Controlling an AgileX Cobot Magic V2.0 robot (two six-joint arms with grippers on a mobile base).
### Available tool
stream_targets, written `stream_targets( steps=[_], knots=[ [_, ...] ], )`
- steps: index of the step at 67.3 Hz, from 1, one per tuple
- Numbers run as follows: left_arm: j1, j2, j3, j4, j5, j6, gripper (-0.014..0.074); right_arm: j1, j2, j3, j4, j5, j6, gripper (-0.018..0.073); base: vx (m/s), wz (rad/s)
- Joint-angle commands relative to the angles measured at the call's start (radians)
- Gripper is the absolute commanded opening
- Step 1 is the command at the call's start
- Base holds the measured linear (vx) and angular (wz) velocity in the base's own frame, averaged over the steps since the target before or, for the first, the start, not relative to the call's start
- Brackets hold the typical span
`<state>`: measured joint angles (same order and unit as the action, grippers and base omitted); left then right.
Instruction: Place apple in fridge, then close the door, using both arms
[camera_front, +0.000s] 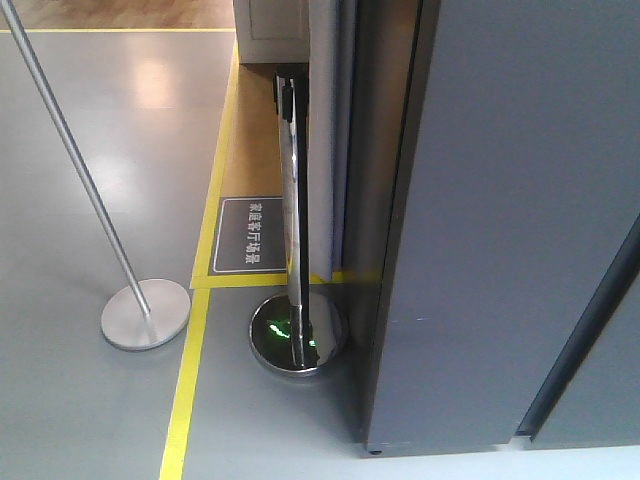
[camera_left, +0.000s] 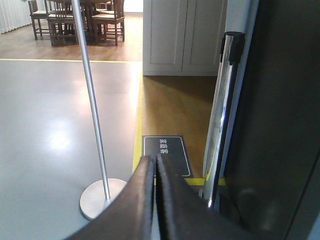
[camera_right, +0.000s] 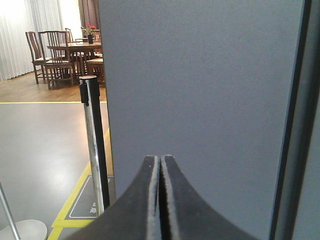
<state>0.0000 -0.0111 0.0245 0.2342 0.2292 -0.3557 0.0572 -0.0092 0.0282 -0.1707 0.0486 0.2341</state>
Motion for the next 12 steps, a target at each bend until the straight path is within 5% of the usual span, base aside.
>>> stream_targets(
  steps=[1,12],
  knots=[
    [-0.004,-0.006,-0.02,0.001,-0.069,0.001,-0.0007,-0.002,-0.008,0.003,-0.013,-0.076,-0.003,-0.0003,0.0,0.0],
    [-0.004,-0.006,-0.02,0.001,-0.069,0.001,-0.0007,-0.002,-0.008,0.003,-0.013,-0.076,-0.003,-0.0003,0.0,0.0]
  ],
)
